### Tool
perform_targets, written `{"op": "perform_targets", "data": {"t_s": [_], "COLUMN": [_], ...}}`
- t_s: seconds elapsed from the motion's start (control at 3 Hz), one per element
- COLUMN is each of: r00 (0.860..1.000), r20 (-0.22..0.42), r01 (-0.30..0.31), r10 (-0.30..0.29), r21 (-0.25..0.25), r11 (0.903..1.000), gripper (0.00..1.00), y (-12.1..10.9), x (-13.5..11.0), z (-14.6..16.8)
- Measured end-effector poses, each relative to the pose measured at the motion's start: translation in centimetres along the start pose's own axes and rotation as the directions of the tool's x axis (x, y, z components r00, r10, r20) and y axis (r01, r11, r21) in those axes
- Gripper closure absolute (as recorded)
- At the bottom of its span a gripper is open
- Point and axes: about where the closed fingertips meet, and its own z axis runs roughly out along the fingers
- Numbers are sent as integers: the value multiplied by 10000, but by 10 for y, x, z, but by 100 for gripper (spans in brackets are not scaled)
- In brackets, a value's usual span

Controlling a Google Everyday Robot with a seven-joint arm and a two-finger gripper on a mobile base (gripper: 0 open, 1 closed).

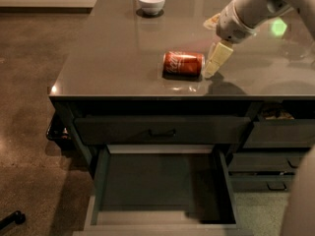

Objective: Place coke can into middle drawer

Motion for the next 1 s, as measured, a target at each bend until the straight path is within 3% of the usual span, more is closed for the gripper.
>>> {"op": "perform_targets", "data": {"t_s": [0.33, 0.67, 1.0], "r00": [9977, 9915, 9932], "r20": [679, 1254, 1056], "r01": [-11, -271, -368], "r10": [31, 352, 481], "r21": [-283, -661, -1066], "r11": [9996, 9974, 9936], "gripper": [0, 0, 0], "y": [-16, -18, -16], "x": [-1, -7, -27], "z": [21, 36, 32]}}
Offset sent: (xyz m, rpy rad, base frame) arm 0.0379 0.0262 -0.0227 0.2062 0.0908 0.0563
